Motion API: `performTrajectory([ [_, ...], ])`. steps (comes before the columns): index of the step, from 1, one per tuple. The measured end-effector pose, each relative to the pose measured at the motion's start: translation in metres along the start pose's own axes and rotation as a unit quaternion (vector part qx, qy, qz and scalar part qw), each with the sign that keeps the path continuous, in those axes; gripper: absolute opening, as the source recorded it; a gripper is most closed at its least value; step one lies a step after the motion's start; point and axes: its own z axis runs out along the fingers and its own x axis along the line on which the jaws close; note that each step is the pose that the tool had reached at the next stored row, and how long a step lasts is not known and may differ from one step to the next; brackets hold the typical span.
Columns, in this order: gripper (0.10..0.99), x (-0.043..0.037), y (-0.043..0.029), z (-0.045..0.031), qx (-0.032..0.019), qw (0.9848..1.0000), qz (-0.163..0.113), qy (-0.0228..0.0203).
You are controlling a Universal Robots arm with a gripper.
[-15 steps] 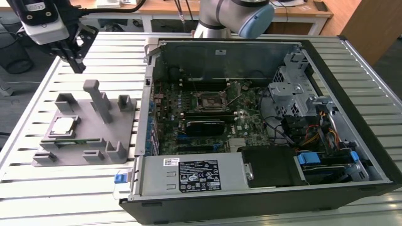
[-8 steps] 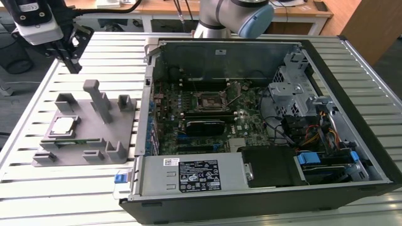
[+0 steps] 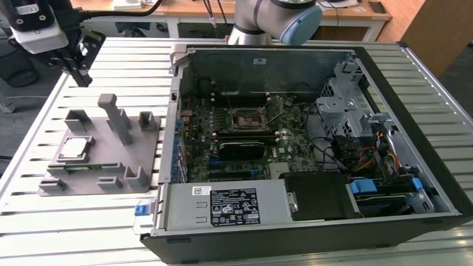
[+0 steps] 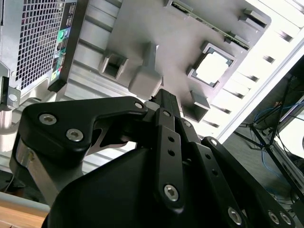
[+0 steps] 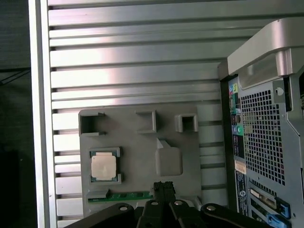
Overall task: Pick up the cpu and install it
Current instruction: 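Reach for the cpu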
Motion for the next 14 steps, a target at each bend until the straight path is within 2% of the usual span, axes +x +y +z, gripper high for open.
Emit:
performTrajectory([
  [14, 0.106, 0.0313, -0.0058, 0.0043, -0.0003, 1.0, 0.0, 0.0007],
])
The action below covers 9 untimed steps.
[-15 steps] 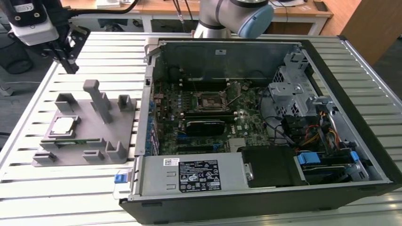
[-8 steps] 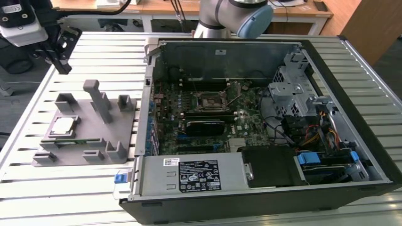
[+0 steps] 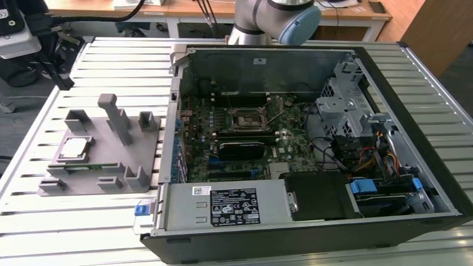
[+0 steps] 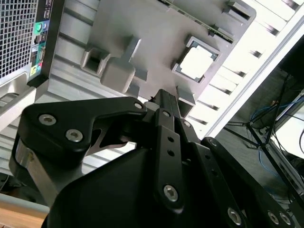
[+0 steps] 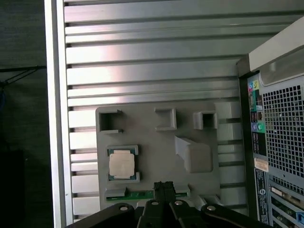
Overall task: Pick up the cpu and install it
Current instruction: 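Reach for the cpu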
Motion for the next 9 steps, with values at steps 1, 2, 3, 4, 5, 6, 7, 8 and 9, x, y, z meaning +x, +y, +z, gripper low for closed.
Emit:
performTrajectory([
  [1, 0.106, 0.0035, -0.0003, 0.0004, 0.0, 1.0, 0.0, 0.0],
  [2, 0.106, 0.0074, -0.0006, 0.0008, 0.0, 1.0, 0.0, 0.0001],
  [3, 0.106, 0.0111, -0.0009, 0.0011, 0.0, 1.0, 0.0, 0.0001],
  [4, 0.106, 0.0151, -0.0012, 0.0016, 0.0, 1.0, 0.0, 0.0001],
  [5, 0.106, 0.0183, -0.0015, 0.0021, 0.0, 1.0, 0.0, 0.0001],
  [6, 0.106, 0.022, -0.0018, 0.0027, 0.0, 1.0, 0.0, 0.0001],
  [7, 0.106, 0.0252, -0.0021, 0.0031, 0.0, 1.0, 0.0, 0.0001],
  [8, 0.106, 0.0287, -0.0023, 0.0036, 0.0, 1.0, 0.0, 0.0001],
  [9, 0.106, 0.0319, -0.0025, 0.0042, 0.0, 1.0, 0.0, 0.0001],
])
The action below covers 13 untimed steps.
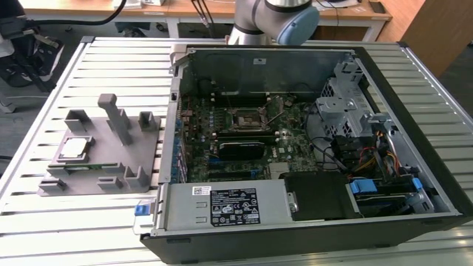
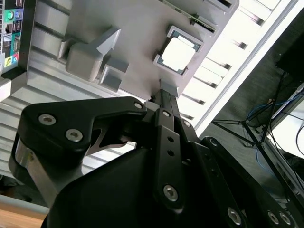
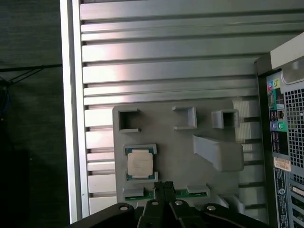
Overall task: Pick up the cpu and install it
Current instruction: 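Reach for the cpu, then pick up the cpu and move it towards the insertion slot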
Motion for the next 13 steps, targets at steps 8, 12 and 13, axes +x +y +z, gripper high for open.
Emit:
performTrajectory([
  [8, 0.106, 0.008, -0.0006, 0.0007, 0.0, 1.0, 0.0, 0.0001],
  [12, 0.106, 0.0081, -0.0006, 0.0007, 0.0, 1.0, 0.0, 0.0],
  [13, 0.106, 0.0081, -0.0006, 0.0007, 0.0, 1.0, 0.0, 0.0001],
])
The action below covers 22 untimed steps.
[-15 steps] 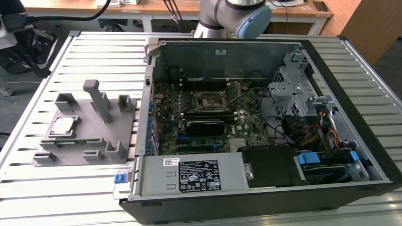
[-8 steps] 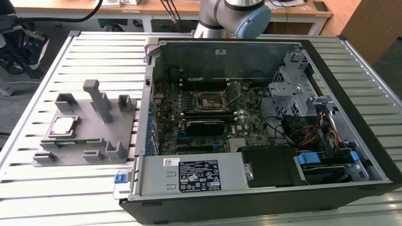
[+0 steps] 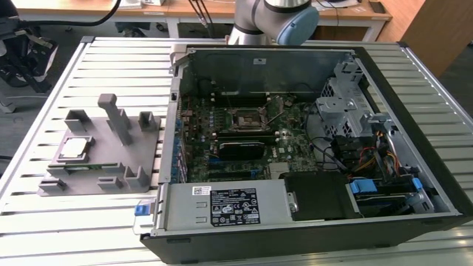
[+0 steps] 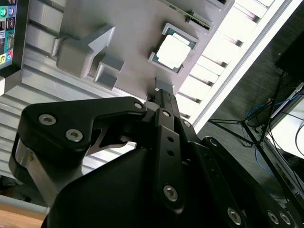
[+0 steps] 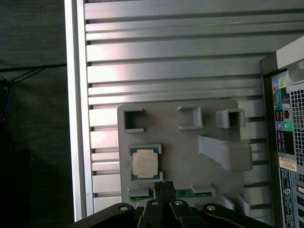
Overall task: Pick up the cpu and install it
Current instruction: 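Pick up the cpu and move it towards the insertion slot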
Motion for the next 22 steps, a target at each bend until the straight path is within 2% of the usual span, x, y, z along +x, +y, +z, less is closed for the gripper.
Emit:
performTrajectory([
  [3, 0.106, 0.0001, -0.0003, 0.0013, -0.0001, 1.0, -0.001, 0.0001],
  [8, 0.106, 0.0, -0.0019, 0.0078, 0.0006, 0.9997, -0.02, 0.0105],
  [12, 0.106, 0.0002, -0.003, 0.0133, 0.0008, 0.9991, -0.04, 0.0162],
  [17, 0.114, 0.0007, -0.0046, 0.0168, 0.001, 0.9986, -0.05, 0.0171],
  [18, 0.169, 0.0007, -0.0047, 0.0169, 0.001, 0.9986, -0.05, 0.017],
  [19, 0.169, 0.0007, -0.0047, 0.0169, 0.001, 0.9986, -0.05, 0.017],
  [21, 0.29, 0.0007, -0.0048, 0.0173, 0.0008, 0.9986, -0.05, 0.0167],
  [22, 0.29, 0.001, -0.0049, 0.0183, 0.0007, 0.9986, -0.05, 0.0161],
])
